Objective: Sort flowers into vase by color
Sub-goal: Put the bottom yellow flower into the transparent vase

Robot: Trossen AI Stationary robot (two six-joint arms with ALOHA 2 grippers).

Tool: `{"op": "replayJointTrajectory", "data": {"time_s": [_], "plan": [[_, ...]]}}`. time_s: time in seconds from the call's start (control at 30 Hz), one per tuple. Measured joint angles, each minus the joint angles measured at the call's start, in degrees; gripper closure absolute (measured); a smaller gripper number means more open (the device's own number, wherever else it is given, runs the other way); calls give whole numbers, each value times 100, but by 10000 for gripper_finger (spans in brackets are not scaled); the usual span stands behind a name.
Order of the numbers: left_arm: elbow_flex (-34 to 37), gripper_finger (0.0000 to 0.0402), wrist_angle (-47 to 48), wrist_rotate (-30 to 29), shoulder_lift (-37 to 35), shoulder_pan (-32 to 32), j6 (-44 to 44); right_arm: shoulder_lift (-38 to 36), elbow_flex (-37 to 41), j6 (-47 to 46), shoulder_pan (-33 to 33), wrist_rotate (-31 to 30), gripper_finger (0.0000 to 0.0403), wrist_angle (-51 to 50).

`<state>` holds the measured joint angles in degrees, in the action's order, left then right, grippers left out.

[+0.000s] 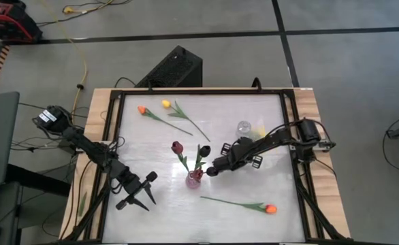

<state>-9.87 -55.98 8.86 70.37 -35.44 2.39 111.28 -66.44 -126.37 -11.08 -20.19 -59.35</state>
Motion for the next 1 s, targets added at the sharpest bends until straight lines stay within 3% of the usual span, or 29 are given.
{"op": "replayJointTrajectory", "data": {"time_s": [0.07,0.2,0.37,0.47,0.63,0.73,0.87,1.0], "plan": [[0,260,11,-8,0,0,0,-22,-108,-2,-111,101,385,-115],[0,260,10,-9,0,0,-15,-234,-396,-16,-386,187,379,-632],[0,260,19,-28,0,0,-22,-678,-730,-497,-784,-339,371,-1582],[0,260,16,-37,0,0,-83,-981,-927,-573,-1051,-1204,384,-1991],[0,260,1,-99,0,0,-127,-1402,-1013,-450,-1356,-3670,384,-2099],[0,260,-1,-201,0,0,-129,-1547,-1013,99,-1312,-4806,384,-2187],[0,260,-16,-353,0,0,-81,-1591,-1015,1195,-1060,-5895,384,-2259],[0,260,-70,-373,0,0,-31,-1598,-1014,1656,-723,-6733,384,-2647]]}}
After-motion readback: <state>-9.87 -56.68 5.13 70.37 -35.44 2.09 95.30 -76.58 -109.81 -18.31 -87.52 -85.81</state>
